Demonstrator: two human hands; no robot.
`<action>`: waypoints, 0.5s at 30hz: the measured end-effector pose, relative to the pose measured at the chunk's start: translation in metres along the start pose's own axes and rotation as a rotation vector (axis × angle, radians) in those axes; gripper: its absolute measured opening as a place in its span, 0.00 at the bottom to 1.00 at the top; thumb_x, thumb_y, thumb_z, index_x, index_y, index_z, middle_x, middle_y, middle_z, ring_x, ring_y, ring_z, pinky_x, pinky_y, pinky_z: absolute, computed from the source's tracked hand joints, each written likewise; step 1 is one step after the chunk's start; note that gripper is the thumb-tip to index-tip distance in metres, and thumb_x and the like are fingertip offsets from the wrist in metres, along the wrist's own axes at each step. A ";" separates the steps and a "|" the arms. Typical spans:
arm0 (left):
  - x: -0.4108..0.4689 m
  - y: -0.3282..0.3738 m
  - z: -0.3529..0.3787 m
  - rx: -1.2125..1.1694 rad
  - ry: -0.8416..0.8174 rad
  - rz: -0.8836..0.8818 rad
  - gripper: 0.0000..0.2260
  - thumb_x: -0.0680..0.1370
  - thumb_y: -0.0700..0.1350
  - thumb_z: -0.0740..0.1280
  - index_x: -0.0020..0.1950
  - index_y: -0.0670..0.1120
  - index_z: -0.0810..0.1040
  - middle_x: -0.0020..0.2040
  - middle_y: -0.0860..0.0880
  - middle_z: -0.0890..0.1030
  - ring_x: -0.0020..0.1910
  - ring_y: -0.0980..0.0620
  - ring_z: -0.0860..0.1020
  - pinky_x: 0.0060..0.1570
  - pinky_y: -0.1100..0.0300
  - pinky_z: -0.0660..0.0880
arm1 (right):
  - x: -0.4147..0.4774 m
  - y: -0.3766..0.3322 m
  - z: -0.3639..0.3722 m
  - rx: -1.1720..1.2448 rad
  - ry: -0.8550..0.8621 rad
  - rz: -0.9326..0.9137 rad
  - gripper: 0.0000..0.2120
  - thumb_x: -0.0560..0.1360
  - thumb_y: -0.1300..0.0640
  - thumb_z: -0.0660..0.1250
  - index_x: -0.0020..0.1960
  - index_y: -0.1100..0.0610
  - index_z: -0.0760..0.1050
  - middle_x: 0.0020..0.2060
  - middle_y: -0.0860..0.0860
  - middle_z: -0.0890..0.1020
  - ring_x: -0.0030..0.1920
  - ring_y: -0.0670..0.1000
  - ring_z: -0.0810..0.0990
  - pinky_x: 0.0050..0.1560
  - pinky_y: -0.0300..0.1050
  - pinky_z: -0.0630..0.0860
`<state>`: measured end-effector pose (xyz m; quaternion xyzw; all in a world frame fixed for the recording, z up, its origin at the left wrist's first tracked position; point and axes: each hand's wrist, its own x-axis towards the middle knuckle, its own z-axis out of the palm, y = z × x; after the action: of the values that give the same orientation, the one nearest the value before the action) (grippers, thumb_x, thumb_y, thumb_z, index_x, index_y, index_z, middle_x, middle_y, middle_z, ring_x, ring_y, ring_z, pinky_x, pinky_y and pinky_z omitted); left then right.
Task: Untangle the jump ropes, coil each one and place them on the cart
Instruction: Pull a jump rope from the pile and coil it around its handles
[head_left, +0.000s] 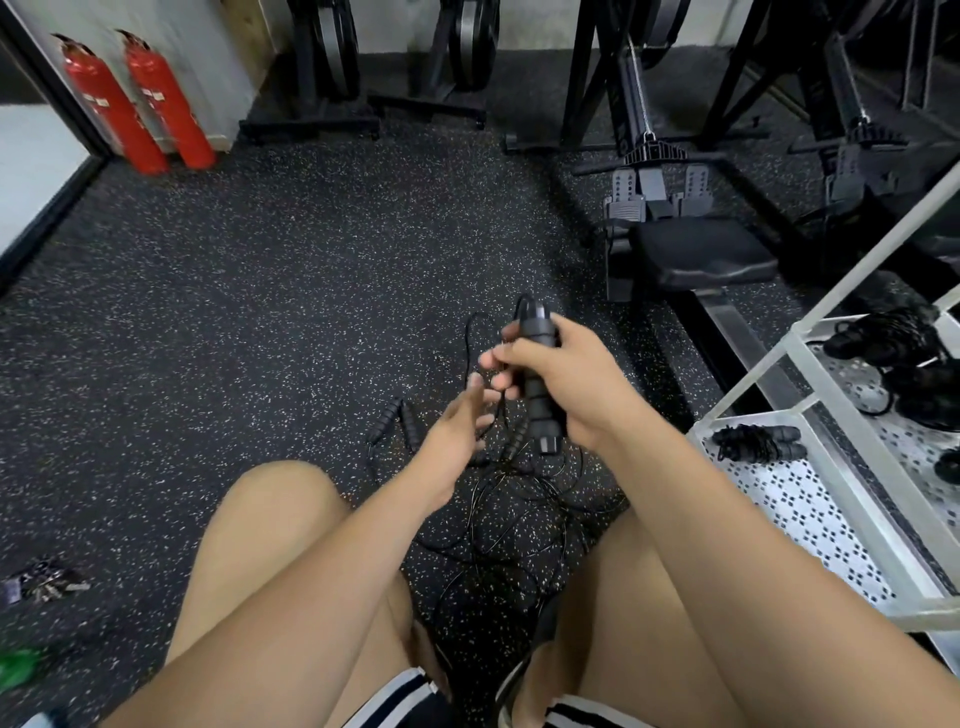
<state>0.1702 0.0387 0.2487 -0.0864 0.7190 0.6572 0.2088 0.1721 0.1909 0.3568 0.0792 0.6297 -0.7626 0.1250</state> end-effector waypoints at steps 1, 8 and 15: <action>-0.004 0.001 0.002 0.030 -0.021 0.017 0.27 0.80 0.78 0.50 0.61 0.66 0.80 0.65 0.58 0.83 0.67 0.56 0.80 0.73 0.42 0.72 | -0.001 -0.010 0.001 0.058 -0.008 0.001 0.13 0.80 0.68 0.71 0.63 0.64 0.74 0.51 0.62 0.89 0.39 0.52 0.83 0.38 0.44 0.82; -0.037 0.019 0.008 -0.014 -0.091 0.115 0.28 0.81 0.73 0.55 0.64 0.58 0.84 0.65 0.60 0.85 0.68 0.58 0.80 0.76 0.42 0.71 | 0.005 -0.067 0.002 0.309 0.003 -0.054 0.06 0.81 0.71 0.67 0.54 0.62 0.74 0.50 0.63 0.88 0.37 0.49 0.82 0.35 0.39 0.81; -0.063 0.031 0.018 0.064 -0.100 0.299 0.11 0.87 0.53 0.65 0.63 0.50 0.81 0.57 0.50 0.88 0.60 0.50 0.85 0.70 0.43 0.76 | 0.018 -0.085 0.009 0.485 0.036 0.026 0.06 0.82 0.70 0.66 0.47 0.65 0.77 0.52 0.61 0.87 0.36 0.47 0.84 0.34 0.36 0.80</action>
<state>0.2179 0.0505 0.3024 0.0614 0.7330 0.6613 0.1468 0.1305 0.1952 0.4334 0.1288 0.4292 -0.8883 0.1008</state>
